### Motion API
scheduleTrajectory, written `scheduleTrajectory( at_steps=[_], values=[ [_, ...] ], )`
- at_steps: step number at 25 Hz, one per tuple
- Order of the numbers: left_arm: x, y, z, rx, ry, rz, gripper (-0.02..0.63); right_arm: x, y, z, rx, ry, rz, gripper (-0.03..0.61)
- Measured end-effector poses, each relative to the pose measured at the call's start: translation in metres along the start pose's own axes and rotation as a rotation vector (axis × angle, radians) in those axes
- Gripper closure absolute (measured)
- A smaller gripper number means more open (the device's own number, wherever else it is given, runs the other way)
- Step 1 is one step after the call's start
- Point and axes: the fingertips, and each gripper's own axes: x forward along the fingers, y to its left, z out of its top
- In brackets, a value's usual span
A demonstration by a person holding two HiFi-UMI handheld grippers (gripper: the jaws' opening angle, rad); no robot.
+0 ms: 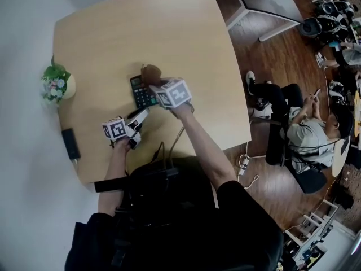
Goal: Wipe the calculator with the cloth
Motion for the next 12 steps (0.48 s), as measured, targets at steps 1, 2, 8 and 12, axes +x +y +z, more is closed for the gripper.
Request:
scheduleTrajectory(
  at_steps=[1, 2, 8, 12],
  values=[
    [0.000, 0.000, 0.000, -0.001, -0.002, 0.000, 0.460, 0.013, 0.018, 0.006, -0.029, 0.004, 0.038, 0.523],
    [-0.001, 0.001, -0.001, -0.003, -0.004, 0.001, 0.460, 0.027, 0.033, 0.009, -0.058, 0.019, 0.067, 0.522],
    [-0.001, -0.001, -0.002, -0.024, -0.027, -0.011, 0.460, 0.068, 0.036, -0.005, -0.080, 0.115, 0.069, 0.522],
    [-0.003, -0.001, 0.001, -0.011, -0.033, -0.019, 0.460, 0.044, -0.001, -0.014, -0.022, 0.096, 0.014, 0.522]
  ],
)
